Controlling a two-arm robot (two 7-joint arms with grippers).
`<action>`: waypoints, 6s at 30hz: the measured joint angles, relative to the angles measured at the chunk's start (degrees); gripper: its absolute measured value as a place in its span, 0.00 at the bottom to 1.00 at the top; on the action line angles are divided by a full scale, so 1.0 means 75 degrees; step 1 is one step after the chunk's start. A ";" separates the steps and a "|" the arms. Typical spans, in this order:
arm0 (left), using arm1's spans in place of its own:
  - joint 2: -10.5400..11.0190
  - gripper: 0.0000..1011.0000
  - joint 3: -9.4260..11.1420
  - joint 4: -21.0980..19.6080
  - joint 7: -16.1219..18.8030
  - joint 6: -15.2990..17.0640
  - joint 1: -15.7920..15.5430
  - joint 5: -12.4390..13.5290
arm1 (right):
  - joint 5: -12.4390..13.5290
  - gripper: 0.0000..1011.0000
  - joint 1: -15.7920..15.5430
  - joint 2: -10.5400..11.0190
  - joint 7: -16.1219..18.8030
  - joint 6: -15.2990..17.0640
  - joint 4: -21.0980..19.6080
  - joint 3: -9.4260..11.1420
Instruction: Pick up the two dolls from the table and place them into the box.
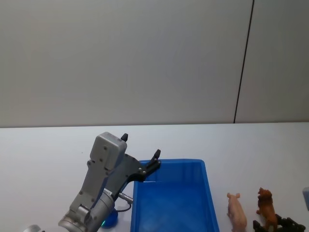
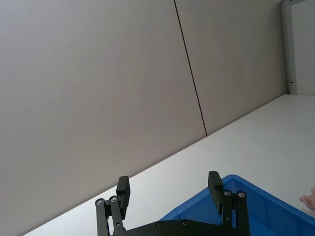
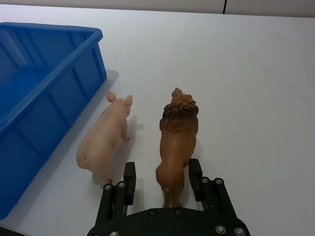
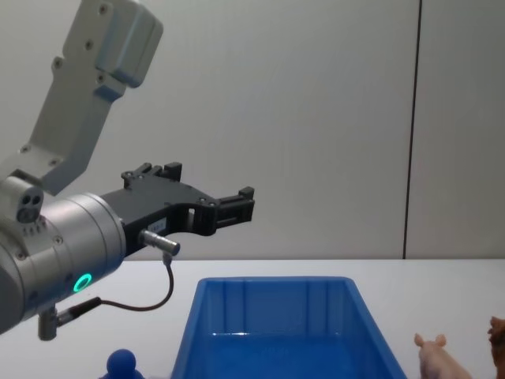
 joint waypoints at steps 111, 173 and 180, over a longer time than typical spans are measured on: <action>0.0000 0.99 0.0000 0.0000 0.0000 0.0000 0.0000 0.0000 | -0.0596 0.99 0.0510 -0.0457 0.0531 0.0102 -0.0621 -0.0363; 0.0000 0.99 0.0000 0.0000 0.0000 0.0000 0.0000 0.0000 | -0.1227 0.37 0.1096 -0.0908 0.0679 -0.0054 -0.0566 -0.0599; 0.0000 0.99 0.0000 0.0000 0.0000 0.0000 0.0000 0.0000 | -0.1331 0.37 0.1514 -0.1176 0.1140 0.0124 -0.0444 -0.0716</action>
